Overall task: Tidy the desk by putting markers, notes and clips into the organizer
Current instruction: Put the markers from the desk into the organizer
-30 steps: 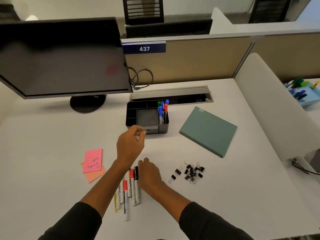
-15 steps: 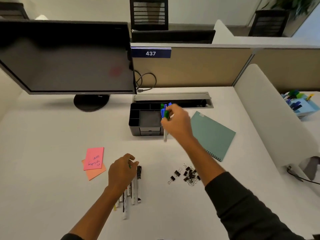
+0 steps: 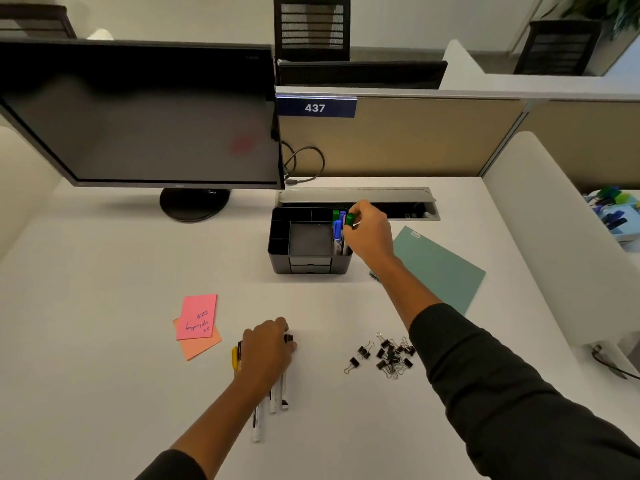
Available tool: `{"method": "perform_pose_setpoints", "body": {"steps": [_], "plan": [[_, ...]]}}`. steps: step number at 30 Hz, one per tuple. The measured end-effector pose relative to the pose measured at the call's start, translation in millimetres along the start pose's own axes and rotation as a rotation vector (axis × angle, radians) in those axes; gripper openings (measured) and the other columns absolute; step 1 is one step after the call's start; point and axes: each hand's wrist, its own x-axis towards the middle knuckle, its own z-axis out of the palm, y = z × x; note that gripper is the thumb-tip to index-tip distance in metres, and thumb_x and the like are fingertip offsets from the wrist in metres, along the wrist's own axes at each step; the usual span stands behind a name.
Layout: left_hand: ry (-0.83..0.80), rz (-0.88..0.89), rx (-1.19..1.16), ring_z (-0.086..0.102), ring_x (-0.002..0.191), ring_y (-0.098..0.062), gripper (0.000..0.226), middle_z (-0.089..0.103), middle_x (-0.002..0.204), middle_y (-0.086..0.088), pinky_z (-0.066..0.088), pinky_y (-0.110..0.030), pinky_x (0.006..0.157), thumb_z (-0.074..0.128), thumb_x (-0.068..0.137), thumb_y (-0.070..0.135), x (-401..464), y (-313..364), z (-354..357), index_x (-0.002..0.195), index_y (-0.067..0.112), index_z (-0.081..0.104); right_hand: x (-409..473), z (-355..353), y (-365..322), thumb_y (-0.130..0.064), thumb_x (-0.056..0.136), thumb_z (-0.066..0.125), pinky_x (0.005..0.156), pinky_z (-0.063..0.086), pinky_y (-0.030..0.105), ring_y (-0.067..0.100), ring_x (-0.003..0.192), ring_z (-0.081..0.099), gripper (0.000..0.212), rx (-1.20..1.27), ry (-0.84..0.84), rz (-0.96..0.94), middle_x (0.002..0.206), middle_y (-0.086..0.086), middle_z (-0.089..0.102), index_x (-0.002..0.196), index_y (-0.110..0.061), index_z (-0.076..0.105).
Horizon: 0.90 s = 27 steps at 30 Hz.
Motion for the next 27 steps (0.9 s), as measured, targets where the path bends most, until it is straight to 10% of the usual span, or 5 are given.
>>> {"method": "perform_pose_setpoints", "body": {"steps": [18,27], "plan": [[-0.036,0.010,0.077,0.067,0.101,-0.021,0.028,0.073,0.110,-0.001,0.044,-0.034,0.090,0.058,0.101,0.038,3.7,17.8,5.0,0.118,0.018,0.066,3.3,13.7,24.3,-0.023,0.089,0.080,0.077,0.060,0.032,0.018,0.093,0.065,0.045,-0.025,-0.003,0.013,0.106,0.005,0.065,0.126,-0.016,0.055],[0.112,0.052,-0.421,0.066,0.078,-0.008,0.012,0.072,0.086,0.009,0.053,-0.024,0.073,0.077,0.090,0.026,5.4,42.5,-78.6,0.098,0.020,0.071,-22.9,-2.3,37.2,-0.031,0.093,0.074,0.072,0.052,0.025,0.014,0.086,0.063,0.040,-0.006,0.068,0.059,0.098,-0.003,0.067,0.129,-0.022,0.059]]}}
